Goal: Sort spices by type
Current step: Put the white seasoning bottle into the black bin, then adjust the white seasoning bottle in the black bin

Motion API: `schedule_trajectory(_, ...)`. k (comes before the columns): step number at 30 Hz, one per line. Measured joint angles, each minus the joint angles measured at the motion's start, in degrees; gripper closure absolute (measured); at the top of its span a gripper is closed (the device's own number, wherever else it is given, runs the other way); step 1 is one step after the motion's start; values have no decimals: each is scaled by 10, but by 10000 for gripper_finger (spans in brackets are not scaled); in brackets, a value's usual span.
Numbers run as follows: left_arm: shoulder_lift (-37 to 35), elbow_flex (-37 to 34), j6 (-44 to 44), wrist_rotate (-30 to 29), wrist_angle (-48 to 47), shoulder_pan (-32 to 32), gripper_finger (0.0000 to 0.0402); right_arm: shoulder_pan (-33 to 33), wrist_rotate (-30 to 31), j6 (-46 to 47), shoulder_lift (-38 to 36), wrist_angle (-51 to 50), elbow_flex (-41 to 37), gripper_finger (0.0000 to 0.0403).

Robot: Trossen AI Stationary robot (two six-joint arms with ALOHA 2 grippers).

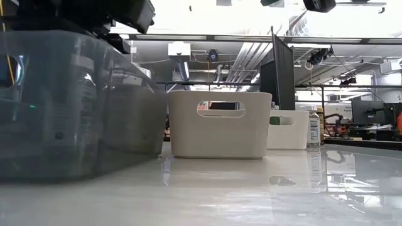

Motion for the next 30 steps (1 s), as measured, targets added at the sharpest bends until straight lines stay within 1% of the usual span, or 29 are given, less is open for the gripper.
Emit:
schedule_trajectory(3, -1, 0, 0, 4, 0, 0, 164, 0, -5, -12, 0, 0, 0, 403)
schedule_trajectory(7, -1, 7, 1, 31, -16, 0, 160, -1, -19, -15, 0, 0, 0, 403)
schedule_trajectory(13, -1, 55, 11, 29, -73, 2, 160, -1, -35, -34, 0, 7, 0, 403)
schedule_trajectory(17, -1, 87, 31, 27, -94, 3, 160, -1, -40, -46, 0, 17, 0, 403)
schedule_trajectory(21, -1, 130, 35, 27, -164, 2, 159, -1, -60, -52, 0, 29, 0, 403)
schedule_trajectory(24, -4, 165, 18, 16, -225, -1, 159, -1, -69, -79, 0, 56, 0, 403)
schedule_trajectory(27, -39, 166, -20, 3, -207, -14, 159, -1, -69, -114, 0, 103, 0, 403)
schedule_trajectory(29, -69, 167, -57, -22, -206, -27, 158, -2, -66, -132, 0, 139, 0, 403)
schedule_trajectory(30, -84, 167, -81, -44, -214, -37, 158, -4, -63, -140, 2, 160, 0, 403)
